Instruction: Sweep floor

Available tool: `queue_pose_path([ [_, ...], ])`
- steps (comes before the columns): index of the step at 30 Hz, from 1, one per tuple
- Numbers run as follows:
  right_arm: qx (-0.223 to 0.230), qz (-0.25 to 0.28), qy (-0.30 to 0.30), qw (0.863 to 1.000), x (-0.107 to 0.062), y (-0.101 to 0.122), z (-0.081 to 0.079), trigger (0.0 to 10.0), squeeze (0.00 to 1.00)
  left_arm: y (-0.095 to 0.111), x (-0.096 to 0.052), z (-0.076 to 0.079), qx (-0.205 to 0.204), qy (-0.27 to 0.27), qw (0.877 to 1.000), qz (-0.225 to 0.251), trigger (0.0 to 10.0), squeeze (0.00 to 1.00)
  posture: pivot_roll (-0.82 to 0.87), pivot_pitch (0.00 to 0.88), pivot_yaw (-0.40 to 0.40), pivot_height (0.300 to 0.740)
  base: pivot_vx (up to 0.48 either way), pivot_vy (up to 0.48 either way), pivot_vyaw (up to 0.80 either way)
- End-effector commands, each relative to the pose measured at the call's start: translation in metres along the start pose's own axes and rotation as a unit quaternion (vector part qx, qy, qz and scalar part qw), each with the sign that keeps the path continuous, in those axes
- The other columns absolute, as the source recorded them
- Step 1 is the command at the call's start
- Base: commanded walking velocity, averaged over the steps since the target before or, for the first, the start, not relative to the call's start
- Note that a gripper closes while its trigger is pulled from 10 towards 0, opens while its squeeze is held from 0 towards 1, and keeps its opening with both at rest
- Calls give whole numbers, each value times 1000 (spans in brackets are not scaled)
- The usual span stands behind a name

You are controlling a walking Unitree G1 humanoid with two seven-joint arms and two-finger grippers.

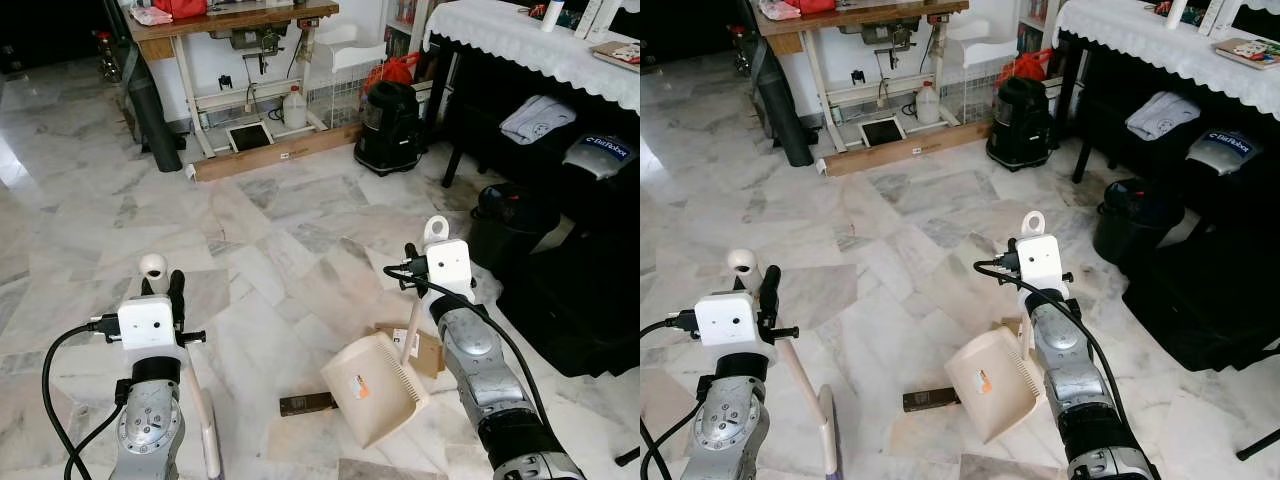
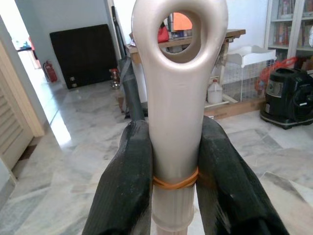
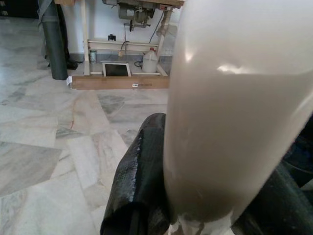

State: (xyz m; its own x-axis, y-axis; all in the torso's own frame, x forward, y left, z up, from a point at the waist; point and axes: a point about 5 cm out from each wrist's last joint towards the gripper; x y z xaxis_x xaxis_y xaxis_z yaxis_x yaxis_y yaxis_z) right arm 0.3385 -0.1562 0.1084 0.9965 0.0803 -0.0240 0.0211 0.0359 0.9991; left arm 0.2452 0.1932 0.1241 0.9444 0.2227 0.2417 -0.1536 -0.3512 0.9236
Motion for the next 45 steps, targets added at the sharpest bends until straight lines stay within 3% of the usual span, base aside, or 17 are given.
queue_pose_path([
  [1, 1, 18, 2, 1000, 3, 9, -2, 10000, 0, 11, 1, -3, 8, 9, 999, 30, 10000, 0, -205, 54, 28, 740, 262, 0, 0],
  [24, 3, 26, 23, 999, 2, 11, -9, 10000, 0, 11, 0, -3, 11, 9, 999, 28, 10000, 0, -203, 58, 28, 740, 281, 0, -127],
  [32, -8, 26, 45, 999, 1, 10, -15, 10000, 0, 12, 0, -3, 8, 10, 999, 29, 10000, 0, -202, 60, 25, 740, 0, 0, 605],
  [45, -2, 24, 39, 999, 1, 10, -13, 10000, 0, 2, 0, -3, 4, 11, 1000, 8, 10000, 0, -206, 64, 25, 740, 0, 0, 0],
])
Point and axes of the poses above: a point about 5 cm out from each wrist's last joint towards the gripper, its own x axis pointing out of the wrist towards the gripper, its own y axis along the axis of the wrist's last joint, z = x × y, and after that the axes turned 11 degrees about x, right-handed
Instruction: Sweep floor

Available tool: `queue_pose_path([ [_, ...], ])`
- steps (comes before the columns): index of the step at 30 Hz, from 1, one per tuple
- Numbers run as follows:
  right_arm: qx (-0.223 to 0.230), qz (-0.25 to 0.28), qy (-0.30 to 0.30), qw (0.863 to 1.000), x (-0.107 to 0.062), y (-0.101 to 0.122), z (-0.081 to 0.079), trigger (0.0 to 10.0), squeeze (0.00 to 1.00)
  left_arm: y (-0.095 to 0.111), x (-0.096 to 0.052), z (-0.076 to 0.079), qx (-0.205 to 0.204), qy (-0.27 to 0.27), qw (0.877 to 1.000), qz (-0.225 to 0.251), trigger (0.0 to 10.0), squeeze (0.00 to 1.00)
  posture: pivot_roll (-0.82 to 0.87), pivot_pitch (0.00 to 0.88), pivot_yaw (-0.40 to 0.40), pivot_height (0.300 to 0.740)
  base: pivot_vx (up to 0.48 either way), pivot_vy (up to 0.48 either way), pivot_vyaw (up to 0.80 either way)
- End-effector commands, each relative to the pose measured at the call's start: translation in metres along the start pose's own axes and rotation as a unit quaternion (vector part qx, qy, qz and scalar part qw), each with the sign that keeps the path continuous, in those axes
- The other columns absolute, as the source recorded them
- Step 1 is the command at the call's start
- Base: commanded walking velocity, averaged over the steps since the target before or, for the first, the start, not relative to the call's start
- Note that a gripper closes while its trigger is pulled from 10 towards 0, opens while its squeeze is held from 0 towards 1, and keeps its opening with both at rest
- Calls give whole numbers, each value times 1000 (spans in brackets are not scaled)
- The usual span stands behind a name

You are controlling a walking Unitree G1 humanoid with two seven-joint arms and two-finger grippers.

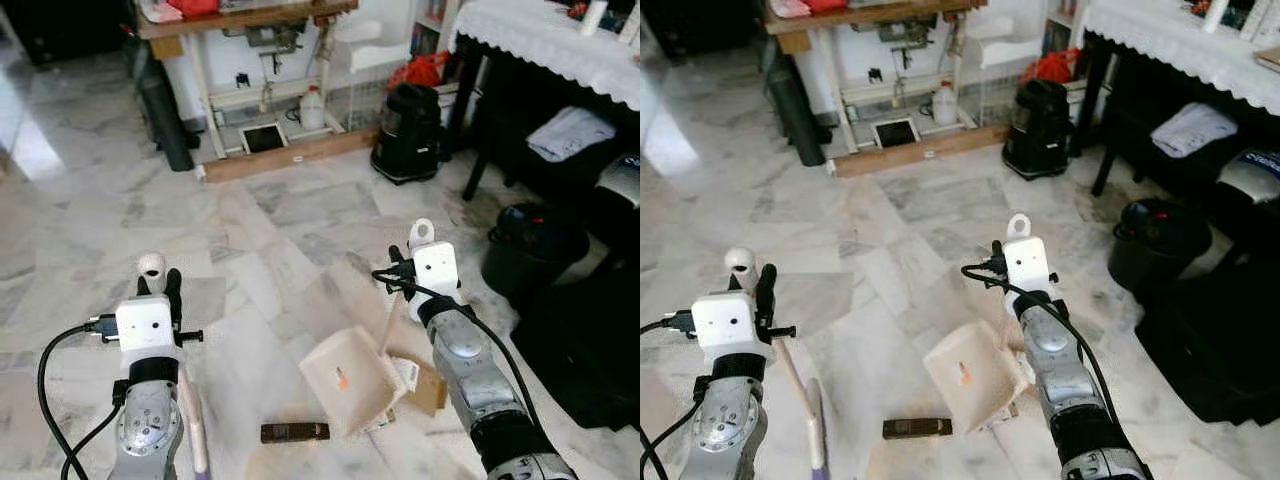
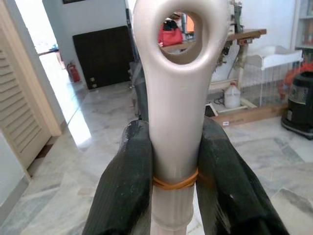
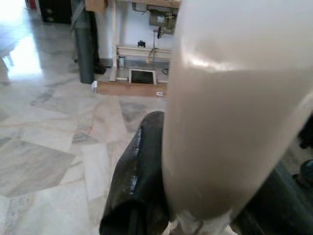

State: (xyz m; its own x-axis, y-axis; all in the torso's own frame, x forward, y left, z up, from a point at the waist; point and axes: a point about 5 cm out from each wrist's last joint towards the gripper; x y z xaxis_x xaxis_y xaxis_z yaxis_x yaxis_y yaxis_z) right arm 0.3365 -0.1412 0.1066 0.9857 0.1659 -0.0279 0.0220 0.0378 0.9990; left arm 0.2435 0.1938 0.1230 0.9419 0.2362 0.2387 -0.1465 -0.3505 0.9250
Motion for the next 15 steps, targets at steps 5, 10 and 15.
queue_pose_path([
  [5, -10, 13, -20, 1000, 1, 7, 8, 10000, 0, -8, 1, -3, -10, -2, 1000, -11, 10000, 0, -207, 66, 25, 740, 0, 0, 0],
  [10, -11, 5, -22, 1000, 2, 5, 7, 10000, 0, -11, -1, -1, -12, -10, 1000, -18, 10000, 0, -207, 66, 25, 740, 0, 0, 0],
  [15, -14, -21, -33, 999, 4, -2, 8, 10000, 0, -13, -2, -1, -14, -14, 1000, -21, 10000, 0, -204, 60, 24, 740, 0, 0, 0],
])
Point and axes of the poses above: a point about 5 cm out from each wrist's last joint towards the gripper, its own x axis pointing out of the wrist towards the gripper, its own y axis along the axis of the wrist's last joint, z = x × y, and after that the axes turned 11 degrees about x, right-handed
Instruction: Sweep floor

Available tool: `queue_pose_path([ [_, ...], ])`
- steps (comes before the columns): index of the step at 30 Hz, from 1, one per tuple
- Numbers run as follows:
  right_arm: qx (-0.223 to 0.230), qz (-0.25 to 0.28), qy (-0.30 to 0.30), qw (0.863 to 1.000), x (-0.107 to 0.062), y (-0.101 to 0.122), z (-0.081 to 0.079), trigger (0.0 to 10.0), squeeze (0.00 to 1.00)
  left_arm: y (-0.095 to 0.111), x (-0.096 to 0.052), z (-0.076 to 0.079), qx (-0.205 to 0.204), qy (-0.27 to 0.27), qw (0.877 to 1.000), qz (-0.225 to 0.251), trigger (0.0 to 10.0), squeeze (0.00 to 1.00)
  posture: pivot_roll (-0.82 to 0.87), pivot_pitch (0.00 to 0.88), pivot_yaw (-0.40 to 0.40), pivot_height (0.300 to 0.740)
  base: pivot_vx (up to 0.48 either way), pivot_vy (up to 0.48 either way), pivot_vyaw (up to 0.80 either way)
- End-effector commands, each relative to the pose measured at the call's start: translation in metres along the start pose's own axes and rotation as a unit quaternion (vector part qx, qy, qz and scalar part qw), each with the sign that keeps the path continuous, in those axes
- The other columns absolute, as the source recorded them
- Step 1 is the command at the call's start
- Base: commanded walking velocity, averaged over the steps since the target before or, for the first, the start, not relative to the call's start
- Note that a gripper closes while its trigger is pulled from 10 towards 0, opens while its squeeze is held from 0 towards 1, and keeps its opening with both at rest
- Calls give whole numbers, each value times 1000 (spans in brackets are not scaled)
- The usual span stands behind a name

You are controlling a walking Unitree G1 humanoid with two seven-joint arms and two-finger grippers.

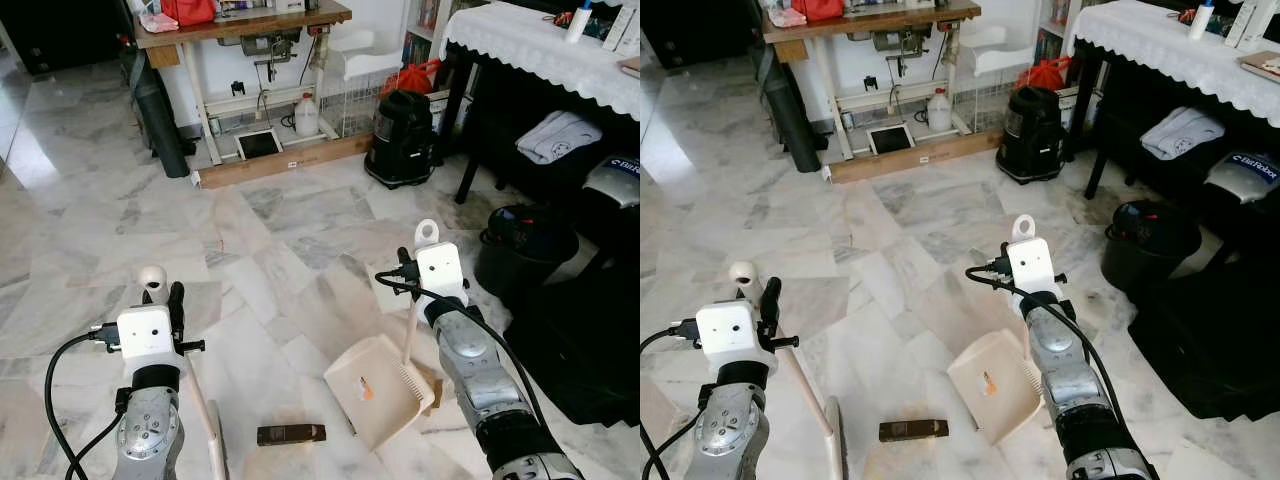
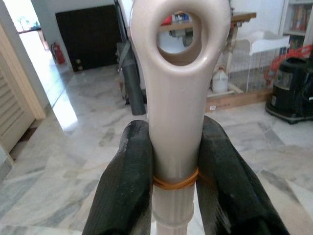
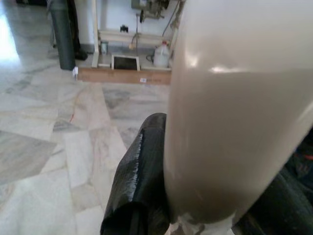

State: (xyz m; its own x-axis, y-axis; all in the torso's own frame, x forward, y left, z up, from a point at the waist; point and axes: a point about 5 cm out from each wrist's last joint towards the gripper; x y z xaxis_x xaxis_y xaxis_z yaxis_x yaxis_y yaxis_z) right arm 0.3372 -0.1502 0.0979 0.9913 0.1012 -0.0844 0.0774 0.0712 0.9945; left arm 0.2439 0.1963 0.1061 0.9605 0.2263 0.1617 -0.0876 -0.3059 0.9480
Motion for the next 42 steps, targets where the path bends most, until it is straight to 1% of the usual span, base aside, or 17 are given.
queue_pose_path([
  [1, -2, 4, -1, 1000, 6, 6, -3, 10000, 0, 3, 0, -3, 1, 2, 1000, 14, 10000, 0, -204, 60, 24, 740, 0, 0, 0],
  [8, 4, -22, -14, 1000, 11, 0, -6, 10000, 0, 0, 1, -2, -11, -6, 1000, 4, 10000, 0, -202, 54, 27, 740, 0, 0, 0],
  [17, -8, -37, -32, 999, 17, -2, -7, 10000, 0, -1, 2, -2, -28, -11, 1000, -4, 10000, 0, -197, 59, 25, 740, 0, 0, 0],
  [21, -9, -43, -39, 998, 22, -3, -11, 10000, 0, -3, 1, -2, -40, -14, 999, -11, 10000, 0, -193, 66, 23, 740, 0, 0, 0],
  [26, -7, -52, -28, 998, 24, -5, -17, 10000, 0, -5, 1, -2, -53, -13, 998, -18, 10000, 0, -192, 72, 24, 740, 0, 0, 0],
  [30, -17, -69, -23, 997, 25, -8, -22, 10000, 0, -7, 2, -3, -59, -20, 998, -25, 10000, 0, -189, 76, 24, 740, 0, 0, 0],
  [36, -17, -76, -13, 997, 27, -10, -30, 10000, 0, -9, -1, -3, -63, -44, 996, -37, 10000, 0, -183, 81, 23, 740, 0, 0, 0],
  [38, -18, -78, -13, 997, 27, -11, -31, 10000, 0, -9, -2, -3, -64, -47, 996, -38, 10000, 0, -177, 84, 23, 740, 0, 0, 0],
  [39, -19, -80, -12, 997, 27, -11, -31, 10000, 0, -10, -3, -2, -63, -56, 995, -43, 10000, 0, -175, 86, 24, 740, 0, 0, 0],
  [42, -19, -80, -12, 997, 27, -11, -31, 10000, 0, -10, -3, -2, -63, -56, 995, -43, 10000, 0, -175, 86, 24, 740, 0, 0, 0],
])
Point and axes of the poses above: a point about 5 cm out from each wrist's last joint towards the gripper, its own x axis pointing out of the wrist towards the gripper, its own y axis along the axis of the wrist's last joint, z = x × y, and after that the axes turned 11 degrees about x, right-handed
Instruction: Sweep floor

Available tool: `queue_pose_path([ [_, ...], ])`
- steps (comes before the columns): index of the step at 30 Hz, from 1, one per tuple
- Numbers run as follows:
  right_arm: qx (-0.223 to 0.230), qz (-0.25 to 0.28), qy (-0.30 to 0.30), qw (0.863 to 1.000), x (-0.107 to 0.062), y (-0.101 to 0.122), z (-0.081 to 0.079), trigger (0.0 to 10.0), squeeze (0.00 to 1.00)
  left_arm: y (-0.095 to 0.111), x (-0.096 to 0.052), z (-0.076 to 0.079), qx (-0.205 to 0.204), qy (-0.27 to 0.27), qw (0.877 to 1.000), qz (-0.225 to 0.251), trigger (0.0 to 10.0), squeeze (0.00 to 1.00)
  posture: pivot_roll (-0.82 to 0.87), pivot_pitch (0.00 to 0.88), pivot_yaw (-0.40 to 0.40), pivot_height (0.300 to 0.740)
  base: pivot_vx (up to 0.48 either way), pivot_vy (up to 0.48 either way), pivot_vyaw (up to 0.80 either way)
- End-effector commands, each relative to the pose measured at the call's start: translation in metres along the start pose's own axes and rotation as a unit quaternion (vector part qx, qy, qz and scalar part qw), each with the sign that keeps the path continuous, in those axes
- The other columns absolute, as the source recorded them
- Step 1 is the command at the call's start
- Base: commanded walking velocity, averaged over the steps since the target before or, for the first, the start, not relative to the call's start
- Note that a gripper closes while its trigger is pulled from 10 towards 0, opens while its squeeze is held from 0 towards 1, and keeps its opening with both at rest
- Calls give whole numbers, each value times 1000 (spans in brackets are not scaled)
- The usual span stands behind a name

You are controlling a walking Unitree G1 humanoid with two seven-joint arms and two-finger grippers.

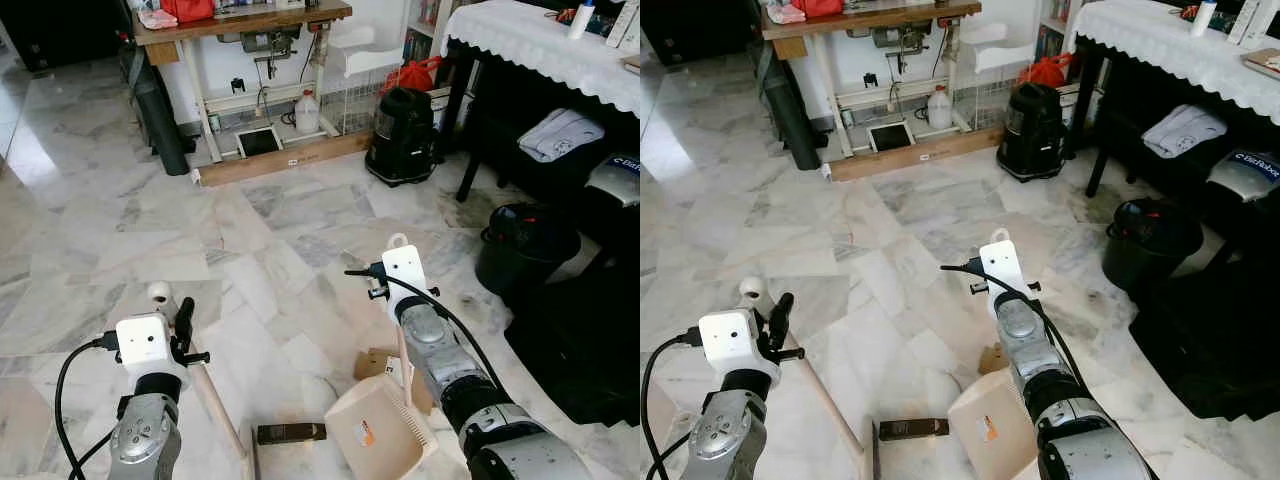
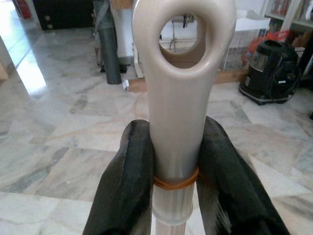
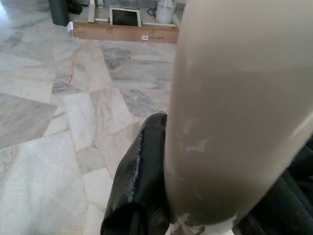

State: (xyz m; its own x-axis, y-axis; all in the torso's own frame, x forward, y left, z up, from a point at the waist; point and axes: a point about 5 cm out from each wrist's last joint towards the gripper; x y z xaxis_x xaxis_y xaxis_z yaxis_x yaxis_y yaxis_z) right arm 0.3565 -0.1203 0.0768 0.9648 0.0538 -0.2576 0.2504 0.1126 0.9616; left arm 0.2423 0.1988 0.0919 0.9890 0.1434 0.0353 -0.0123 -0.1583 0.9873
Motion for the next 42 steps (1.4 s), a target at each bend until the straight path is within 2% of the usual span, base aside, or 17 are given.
queue_pose_path([
  [1, -7, 7, 3, 1000, 2, 6, -3, 10000, 0, 4, -1, -1, 1, -11, 1000, 4, 10000, 0, -175, 86, 24, 740, 0, 0, 0],
  [7, -33, -8, -10, 999, 2, 0, -6, 10000, 0, 0, -5, -2, -42, -35, 998, -14, 10000, 0, -171, 87, 26, 740, 0, 0, 0],
  [12, -34, -8, -8, 999, 2, 1, -9, 10000, 0, 2, -7, -1, -66, -62, 996, -17, 10000, 0, -165, 90, 27, 740, 0, 0, 0],
  [18, -33, -7, -9, 999, 3, 1, -10, 10000, 0, 9, -10, 1, -97, -110, 989, -15, 10000, 0, -162, 90, 27, 740, 0, 0, 0],
  [25, -31, -5, 0, 1000, 3, 2, -15, 10000, 0, 21, -11, 5, -134, -131, 982, 5, 10000, 0, -162, 89, 27, 740, 0, 0, 0],
  [28, -31, -5, 1, 1000, 3, 2, -15, 10000, 0, 29, -9, 1, -146, -129, 981, 18, 10000, 0, -161, 86, 27, 740, 0, 0, 0],
  [33, -29, -4, 5, 1000, 3, 2, -17, 10000, 0, 38, -8, -2, -149, -136, 979, 32, 10000, 0, -158, 82, 29, 740, 0, 0, 0],
  [37, -19, 6, 25, 999, 3, 6, -23, 10000, 0, 40, -9, -2, -134, -142, 980, 30, 10000, 0, -158, 79, 30, 740, 0, 0, 0],
  [42, -4, 16, 68, 998, 2, 9, -31, 10000, 0, 47, -5, -9, -129, -105, 985, 49, 10000, 0, -155, 75, 29, 740, 0, 0, 0],
])
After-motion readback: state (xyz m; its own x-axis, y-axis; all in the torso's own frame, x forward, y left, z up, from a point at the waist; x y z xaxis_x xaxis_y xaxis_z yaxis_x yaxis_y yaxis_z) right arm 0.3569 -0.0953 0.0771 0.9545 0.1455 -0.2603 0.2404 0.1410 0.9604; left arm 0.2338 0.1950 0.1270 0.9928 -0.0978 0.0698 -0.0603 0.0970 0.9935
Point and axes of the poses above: a point about 5 cm out from each wrist's last joint towards the gripper, its own x axis pointing out of the wrist towards the gripper, its own y axis along the axis of the wrist's last joint, z = x × y, and after that the axes turned 11 degrees about x, right-handed
